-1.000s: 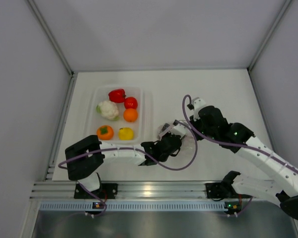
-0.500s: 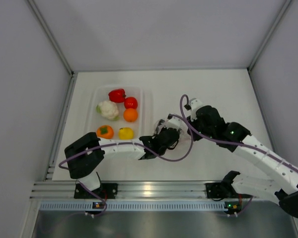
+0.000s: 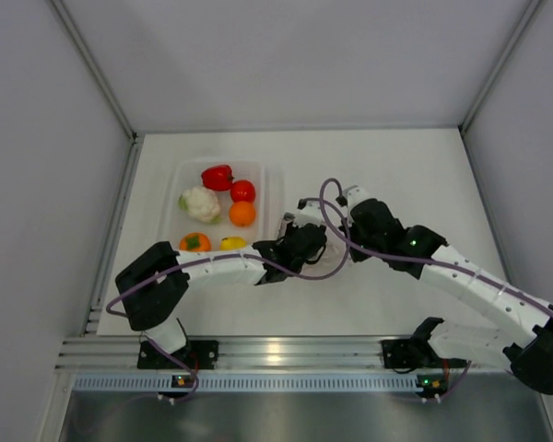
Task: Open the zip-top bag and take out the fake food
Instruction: Pick up the fake fruit from the zipper food storage bag.
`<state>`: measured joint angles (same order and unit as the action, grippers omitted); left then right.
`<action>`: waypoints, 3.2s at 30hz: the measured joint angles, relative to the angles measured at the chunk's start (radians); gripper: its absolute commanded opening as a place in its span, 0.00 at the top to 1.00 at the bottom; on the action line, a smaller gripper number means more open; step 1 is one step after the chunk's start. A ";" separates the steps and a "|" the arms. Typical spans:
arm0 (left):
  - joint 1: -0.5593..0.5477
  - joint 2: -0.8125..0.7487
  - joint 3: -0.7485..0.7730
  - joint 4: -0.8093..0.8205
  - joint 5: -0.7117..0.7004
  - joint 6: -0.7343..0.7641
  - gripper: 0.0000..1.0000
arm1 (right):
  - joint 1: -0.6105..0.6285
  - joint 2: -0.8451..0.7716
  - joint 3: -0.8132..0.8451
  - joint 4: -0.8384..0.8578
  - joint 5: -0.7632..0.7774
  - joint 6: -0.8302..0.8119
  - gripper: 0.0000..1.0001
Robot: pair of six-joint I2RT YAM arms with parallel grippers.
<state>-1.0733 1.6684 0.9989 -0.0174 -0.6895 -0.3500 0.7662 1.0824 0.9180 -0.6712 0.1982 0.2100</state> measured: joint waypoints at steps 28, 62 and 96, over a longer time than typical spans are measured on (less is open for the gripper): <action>0.021 -0.375 -0.311 0.376 0.595 0.101 1.00 | 0.002 0.087 0.134 0.082 -0.035 0.063 1.00; 0.023 -0.448 -0.369 0.478 0.821 0.237 1.00 | 0.050 0.081 0.173 0.055 -0.106 0.024 1.00; -0.010 -0.471 -0.316 0.436 0.548 0.237 1.00 | 0.023 0.033 0.062 -0.002 -0.092 -0.031 1.00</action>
<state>-1.0832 1.1976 0.6830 0.4183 -0.1413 -0.1127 0.7887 1.1152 0.9802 -0.6731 0.1062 0.1795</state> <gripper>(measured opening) 0.614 0.005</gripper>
